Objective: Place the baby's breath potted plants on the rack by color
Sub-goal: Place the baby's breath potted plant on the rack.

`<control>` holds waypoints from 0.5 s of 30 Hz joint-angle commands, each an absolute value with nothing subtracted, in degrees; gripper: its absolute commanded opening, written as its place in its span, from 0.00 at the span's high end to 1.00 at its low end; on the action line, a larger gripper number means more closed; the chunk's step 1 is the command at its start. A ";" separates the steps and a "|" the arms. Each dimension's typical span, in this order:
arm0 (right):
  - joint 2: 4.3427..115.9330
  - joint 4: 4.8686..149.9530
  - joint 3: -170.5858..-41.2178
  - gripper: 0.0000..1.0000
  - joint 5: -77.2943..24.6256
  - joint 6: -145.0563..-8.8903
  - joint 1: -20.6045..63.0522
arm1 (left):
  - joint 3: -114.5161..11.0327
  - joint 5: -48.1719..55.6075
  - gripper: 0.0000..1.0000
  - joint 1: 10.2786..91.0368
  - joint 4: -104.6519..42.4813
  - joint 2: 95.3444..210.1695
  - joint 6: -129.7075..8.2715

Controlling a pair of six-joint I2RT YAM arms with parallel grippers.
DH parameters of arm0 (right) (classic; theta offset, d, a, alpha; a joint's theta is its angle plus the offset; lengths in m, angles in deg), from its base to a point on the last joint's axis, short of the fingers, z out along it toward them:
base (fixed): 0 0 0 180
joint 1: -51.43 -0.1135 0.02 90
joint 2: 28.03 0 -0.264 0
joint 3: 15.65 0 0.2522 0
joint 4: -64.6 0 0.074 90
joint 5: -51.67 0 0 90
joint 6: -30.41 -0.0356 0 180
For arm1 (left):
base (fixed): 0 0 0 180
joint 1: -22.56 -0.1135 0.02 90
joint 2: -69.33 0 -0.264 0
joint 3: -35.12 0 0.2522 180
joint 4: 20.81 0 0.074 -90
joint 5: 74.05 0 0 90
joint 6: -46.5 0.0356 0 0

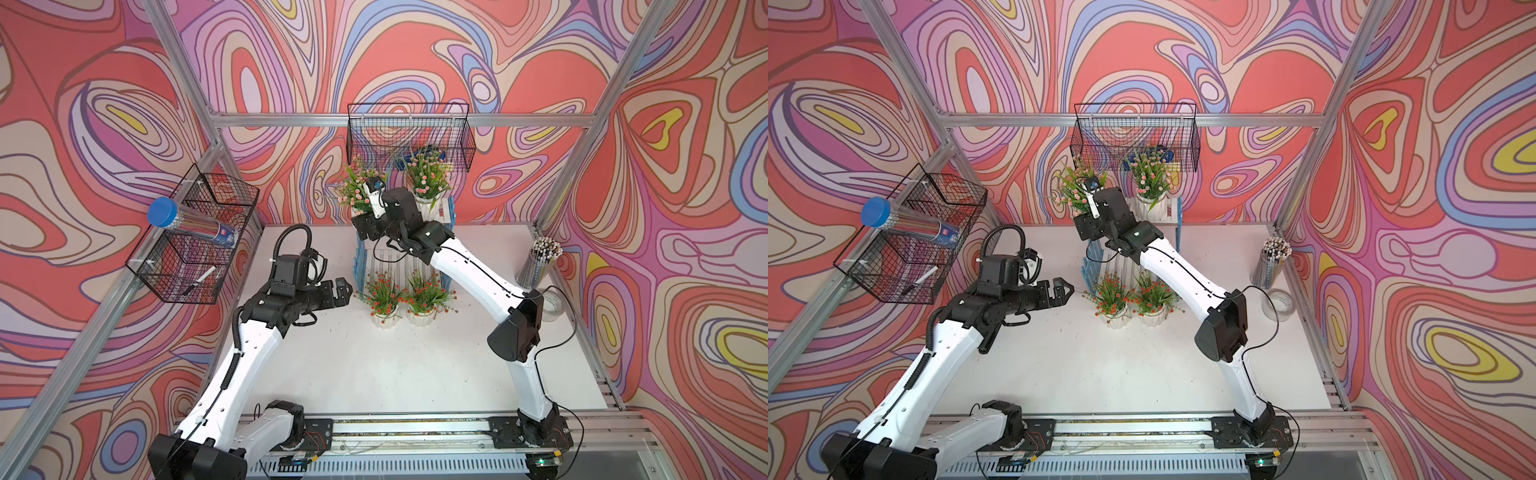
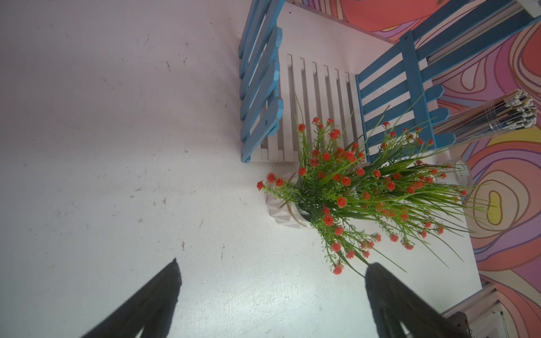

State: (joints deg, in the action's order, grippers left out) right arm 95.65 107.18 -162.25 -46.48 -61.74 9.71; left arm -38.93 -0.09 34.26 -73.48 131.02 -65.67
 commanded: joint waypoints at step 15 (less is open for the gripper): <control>100.39 105.99 -172.75 0.43 -48.08 -60.86 13.37 | -37.61 -0.85 0.00 34.60 -70.89 130.22 -67.18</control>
State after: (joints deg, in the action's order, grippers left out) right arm 99.96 109.54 -170.05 -47.39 -61.33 12.99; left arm -38.54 -0.26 34.26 -72.00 130.95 -66.28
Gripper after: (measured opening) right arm 0.927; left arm 0.998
